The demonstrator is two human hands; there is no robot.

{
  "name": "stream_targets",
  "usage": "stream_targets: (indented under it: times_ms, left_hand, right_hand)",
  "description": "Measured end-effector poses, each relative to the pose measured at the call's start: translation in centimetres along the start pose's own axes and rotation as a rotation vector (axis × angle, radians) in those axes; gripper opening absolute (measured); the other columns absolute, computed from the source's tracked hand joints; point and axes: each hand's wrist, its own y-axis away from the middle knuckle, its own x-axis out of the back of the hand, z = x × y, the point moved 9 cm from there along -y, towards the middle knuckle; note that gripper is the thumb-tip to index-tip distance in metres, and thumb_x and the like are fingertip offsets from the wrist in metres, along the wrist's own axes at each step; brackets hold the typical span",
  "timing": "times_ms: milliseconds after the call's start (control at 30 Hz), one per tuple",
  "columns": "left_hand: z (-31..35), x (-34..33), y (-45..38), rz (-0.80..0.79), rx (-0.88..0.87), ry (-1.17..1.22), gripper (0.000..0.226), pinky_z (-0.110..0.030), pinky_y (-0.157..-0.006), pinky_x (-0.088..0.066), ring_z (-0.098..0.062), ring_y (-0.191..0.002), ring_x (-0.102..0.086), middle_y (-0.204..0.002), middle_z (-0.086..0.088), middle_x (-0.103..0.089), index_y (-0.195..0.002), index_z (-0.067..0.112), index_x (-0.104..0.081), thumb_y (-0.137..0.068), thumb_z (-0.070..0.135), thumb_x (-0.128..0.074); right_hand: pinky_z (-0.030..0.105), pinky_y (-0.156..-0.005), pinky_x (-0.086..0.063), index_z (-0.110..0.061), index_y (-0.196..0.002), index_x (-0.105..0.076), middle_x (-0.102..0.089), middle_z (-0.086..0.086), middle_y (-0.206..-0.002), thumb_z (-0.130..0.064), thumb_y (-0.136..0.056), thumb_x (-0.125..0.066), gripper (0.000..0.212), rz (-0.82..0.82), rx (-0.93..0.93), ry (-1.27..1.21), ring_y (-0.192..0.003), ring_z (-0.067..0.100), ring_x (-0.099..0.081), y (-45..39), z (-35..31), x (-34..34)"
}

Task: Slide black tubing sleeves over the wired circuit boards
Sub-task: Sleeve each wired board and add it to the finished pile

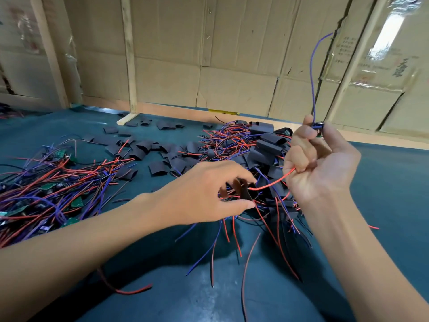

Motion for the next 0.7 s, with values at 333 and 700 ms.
stream_targets:
  times_ms: [333, 700]
  left_hand:
    - [-1.7, -4.1, -1.1, 0.062, -0.007, -0.075, 0.037, -0.006, -0.085, -0.033, 0.010, -0.095, -0.049, -0.117, 0.007, -0.061, -0.120, 0.015, -0.062, -0.087, 0.026, -0.074]
    - [-2.4, -3.4, -0.4, 0.118, 0.026, -0.083, 0.036, -0.004, -0.087, -0.032, 0.003, -0.105, -0.055, -0.117, 0.010, -0.062, -0.122, 0.018, -0.062, -0.090, 0.032, -0.072]
  right_hand:
    - [0.023, -0.040, -0.013, -0.017, -0.078, -0.058, -0.045, -0.001, -0.059, -0.026, -0.102, -0.044, 0.029, 0.286, 0.289, 0.228, -0.043, 0.011, -0.021, -0.1, -3.2, 2.9]
    - [0.022, -0.036, -0.015, -0.015, -0.076, -0.053, -0.047, 0.001, -0.060, -0.023, -0.101, -0.043, 0.028, 0.328, 0.247, 0.195, -0.041, 0.011, -0.019, -0.4, -2.5, 4.1]
